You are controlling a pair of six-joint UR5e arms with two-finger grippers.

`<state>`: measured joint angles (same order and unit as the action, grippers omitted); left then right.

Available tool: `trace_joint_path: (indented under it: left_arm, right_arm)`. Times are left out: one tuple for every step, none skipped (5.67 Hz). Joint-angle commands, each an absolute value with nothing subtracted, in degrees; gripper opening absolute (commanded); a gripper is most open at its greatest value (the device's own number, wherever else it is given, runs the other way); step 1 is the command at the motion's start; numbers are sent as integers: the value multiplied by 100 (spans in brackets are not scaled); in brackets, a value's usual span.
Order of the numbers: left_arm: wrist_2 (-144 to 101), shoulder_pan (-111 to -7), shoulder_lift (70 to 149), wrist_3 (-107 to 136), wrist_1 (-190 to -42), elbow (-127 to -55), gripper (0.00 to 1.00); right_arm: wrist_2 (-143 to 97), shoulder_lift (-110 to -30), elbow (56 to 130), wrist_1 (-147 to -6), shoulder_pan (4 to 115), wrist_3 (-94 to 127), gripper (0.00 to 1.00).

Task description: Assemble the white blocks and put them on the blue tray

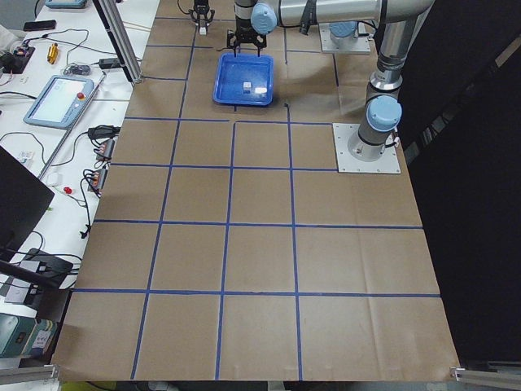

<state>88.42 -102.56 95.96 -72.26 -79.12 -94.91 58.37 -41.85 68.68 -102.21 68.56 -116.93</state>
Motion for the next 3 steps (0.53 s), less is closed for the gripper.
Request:
trace_joint_path:
  left_arm:
    - [8833,-9811,9160,-6823,-8226,-9440,99]
    - [8842,-9687,9106,-6011,-8235,-9370,99]
    - [8850,-9633,8992,-4715,-8227,-9360,99]
  right_arm:
    - [5933,-4366,6759,-10352,6855,-11628,15]
    - [5915,-4647,6741,-10275,6873,-11524,15]
    - [5889,-4893,6776,-10205,6951,-11357,15]
